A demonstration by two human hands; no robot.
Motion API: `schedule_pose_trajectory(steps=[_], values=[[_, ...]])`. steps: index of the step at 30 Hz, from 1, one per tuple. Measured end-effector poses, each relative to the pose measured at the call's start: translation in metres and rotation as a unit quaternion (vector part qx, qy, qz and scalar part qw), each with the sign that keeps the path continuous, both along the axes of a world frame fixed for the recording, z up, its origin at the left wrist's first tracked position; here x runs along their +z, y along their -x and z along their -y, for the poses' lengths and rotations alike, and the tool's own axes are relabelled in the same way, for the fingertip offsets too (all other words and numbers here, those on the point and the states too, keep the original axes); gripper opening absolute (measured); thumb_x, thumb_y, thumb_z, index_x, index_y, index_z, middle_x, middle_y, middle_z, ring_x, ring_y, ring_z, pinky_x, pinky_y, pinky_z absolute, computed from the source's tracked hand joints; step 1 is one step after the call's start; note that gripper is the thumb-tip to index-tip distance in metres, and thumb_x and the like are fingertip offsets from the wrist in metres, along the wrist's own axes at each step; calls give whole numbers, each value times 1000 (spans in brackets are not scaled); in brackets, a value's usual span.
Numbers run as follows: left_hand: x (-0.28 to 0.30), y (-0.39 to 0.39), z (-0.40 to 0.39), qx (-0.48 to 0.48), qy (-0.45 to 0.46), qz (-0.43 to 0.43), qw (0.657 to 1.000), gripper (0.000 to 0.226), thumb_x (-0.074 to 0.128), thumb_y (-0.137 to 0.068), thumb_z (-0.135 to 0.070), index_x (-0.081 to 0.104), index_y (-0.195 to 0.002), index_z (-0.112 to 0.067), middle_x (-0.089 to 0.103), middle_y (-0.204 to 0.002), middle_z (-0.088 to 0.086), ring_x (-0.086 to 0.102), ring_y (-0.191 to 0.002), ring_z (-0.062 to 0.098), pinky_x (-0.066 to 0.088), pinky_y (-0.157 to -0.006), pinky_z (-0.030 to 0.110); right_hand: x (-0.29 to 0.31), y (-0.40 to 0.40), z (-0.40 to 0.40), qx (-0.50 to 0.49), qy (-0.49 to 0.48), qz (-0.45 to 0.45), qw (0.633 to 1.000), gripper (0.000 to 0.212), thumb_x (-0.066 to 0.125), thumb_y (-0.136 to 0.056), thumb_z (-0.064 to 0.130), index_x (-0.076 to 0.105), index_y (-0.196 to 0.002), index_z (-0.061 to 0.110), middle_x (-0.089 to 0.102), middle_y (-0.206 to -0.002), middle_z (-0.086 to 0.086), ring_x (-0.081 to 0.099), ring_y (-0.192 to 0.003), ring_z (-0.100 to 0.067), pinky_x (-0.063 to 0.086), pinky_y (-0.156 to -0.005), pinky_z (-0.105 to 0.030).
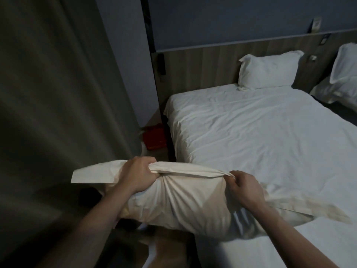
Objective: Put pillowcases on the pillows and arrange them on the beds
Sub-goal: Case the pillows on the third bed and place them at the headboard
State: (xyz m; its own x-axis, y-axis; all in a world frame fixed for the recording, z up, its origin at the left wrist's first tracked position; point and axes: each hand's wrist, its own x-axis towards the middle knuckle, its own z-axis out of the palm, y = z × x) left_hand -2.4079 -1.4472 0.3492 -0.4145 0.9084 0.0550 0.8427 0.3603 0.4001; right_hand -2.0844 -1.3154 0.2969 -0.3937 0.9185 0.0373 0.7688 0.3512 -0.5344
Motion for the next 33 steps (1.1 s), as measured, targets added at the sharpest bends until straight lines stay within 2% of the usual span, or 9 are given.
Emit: schedule_pose_trajectory(steps=[3,6,8,11,17,25,28,33], values=[[9,32,-36,10,-14,4,1000,27,76,-72,-54,56,-60,-39,58,-58,-13,58,-62,9,38,-54,29,8,36,-47,17,-6,-2,1000,34,56,-98,41,58,-71,20,57,-65,5,66,-77,-28,40,-60,-35],[15,67,-69,19,-10,0,1000,26,75,-74,-54,58,-62,-38,60,-58,-14,58,-62,7,35,-52,29,15,74,-88,20,-7,-6,1000,35,55,-97,43,57,-72,19,60,-67,3,63,-73,-26,44,-60,-37],[17,93,-93,22,-18,9,1000,24,74,-75,-56,61,-66,-38,61,-59,-15,59,-62,6,38,-53,29,18,101,-114,18,-14,-8,1000,34,55,-96,45,58,-73,20,61,-68,4,64,-74,-25,47,-61,-38],[18,134,-134,19,-10,16,1000,20,73,-78,-57,64,-74,-39,63,-62,-15,60,-63,4,44,-55,29,20,143,-153,16,-16,1,1000,33,54,-96,44,58,-73,21,59,-68,7,64,-76,-25,44,-62,-35],[1,214,-209,-12,-24,44,999,21,75,-79,-46,69,-78,-27,68,-67,-9,63,-64,7,54,-61,36,16,212,-211,-5,-12,9,1000,35,54,-97,44,56,-71,20,61,-68,5,59,-71,-22,45,-62,-38],[-2,285,-300,-43,-9,36,998,18,76,-78,-45,68,-79,-28,67,-68,-9,62,-67,9,49,-60,31,12,270,-273,-36,-8,18,999,38,53,-98,46,57,-71,19,63,-68,3,62,-71,-23,48,-62,-40],[0,302,-339,-57,-10,28,998,19,75,-79,-46,69,-81,-28,66,-69,-9,61,-67,8,43,-56,26,12,285,-305,-45,1,14,999,38,54,-98,45,55,-69,20,62,-66,2,62,-71,-24,47,-61,-40],[-7,332,-418,-72,-10,57,996,22,72,-74,-54,60,-69,-36,66,-67,-8,63,-65,12,53,-56,33,0,310,-383,-38,10,6,999,41,53,-99,47,58,-71,18,63,-67,2,62,-69,-23,47,-62,-40]])
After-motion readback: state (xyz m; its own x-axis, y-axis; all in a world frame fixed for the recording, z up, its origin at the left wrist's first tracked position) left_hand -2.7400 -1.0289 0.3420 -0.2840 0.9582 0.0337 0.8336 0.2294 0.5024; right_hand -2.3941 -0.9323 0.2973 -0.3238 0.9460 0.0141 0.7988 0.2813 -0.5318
